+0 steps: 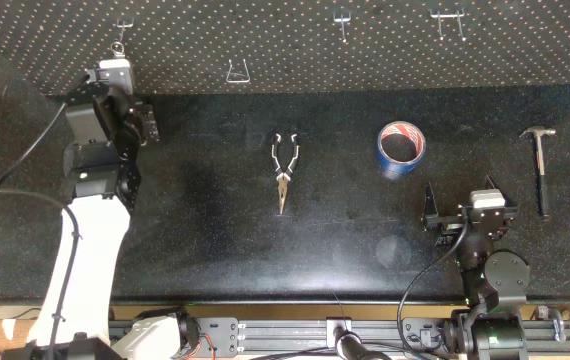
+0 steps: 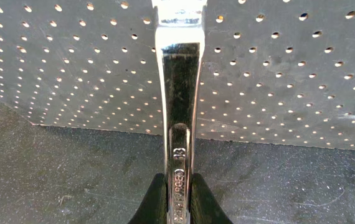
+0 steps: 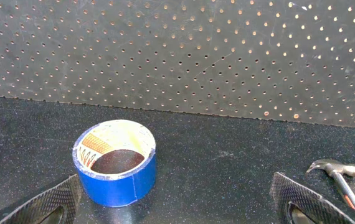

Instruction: Place Tools Onto Pegboard

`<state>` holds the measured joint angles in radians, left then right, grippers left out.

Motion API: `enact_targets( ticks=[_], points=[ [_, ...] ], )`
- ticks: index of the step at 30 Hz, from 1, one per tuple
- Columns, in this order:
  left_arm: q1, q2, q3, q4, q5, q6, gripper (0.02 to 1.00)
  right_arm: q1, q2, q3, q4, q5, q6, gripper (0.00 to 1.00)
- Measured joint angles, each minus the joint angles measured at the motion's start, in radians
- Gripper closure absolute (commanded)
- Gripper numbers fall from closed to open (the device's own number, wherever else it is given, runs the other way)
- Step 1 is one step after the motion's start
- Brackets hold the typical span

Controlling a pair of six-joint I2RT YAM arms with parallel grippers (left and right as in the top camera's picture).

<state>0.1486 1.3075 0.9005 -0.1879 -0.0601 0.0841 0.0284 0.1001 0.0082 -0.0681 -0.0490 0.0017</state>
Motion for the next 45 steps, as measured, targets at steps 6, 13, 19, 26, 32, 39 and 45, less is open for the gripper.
enact_targets(
  ticks=[6,13,19,26,32,39,45],
  points=[
    [0.000,0.040,0.000,0.033,0.000,0.000,0.989,0.000,0.000,0.000,0.000,0.000,0.000,0.005],
    [0.000,0.135,0.052,0.078,0.000,0.000,0.989,0.000,0.000,0.000,0.000,0.000,0.000,0.005],
    [0.000,0.234,0.176,0.074,-0.003,-0.003,0.535,0.000,0.000,0.000,0.000,0.000,0.000,0.005],
    [0.000,0.245,0.233,0.011,-0.010,-0.003,0.023,0.000,0.000,0.000,0.000,0.000,0.000,0.005],
    [0.000,0.097,0.235,-0.137,-0.010,-0.007,0.020,0.000,0.000,0.000,0.000,0.000,0.000,0.005],
    [-0.047,-0.132,0.248,-0.496,0.143,-0.187,0.020,0.000,0.000,0.000,0.000,0.000,0.000,0.005],
    [-0.459,-0.009,0.249,-0.695,0.071,-0.491,0.020,0.000,0.000,0.000,0.000,0.005,0.000,0.005]
  ],
)
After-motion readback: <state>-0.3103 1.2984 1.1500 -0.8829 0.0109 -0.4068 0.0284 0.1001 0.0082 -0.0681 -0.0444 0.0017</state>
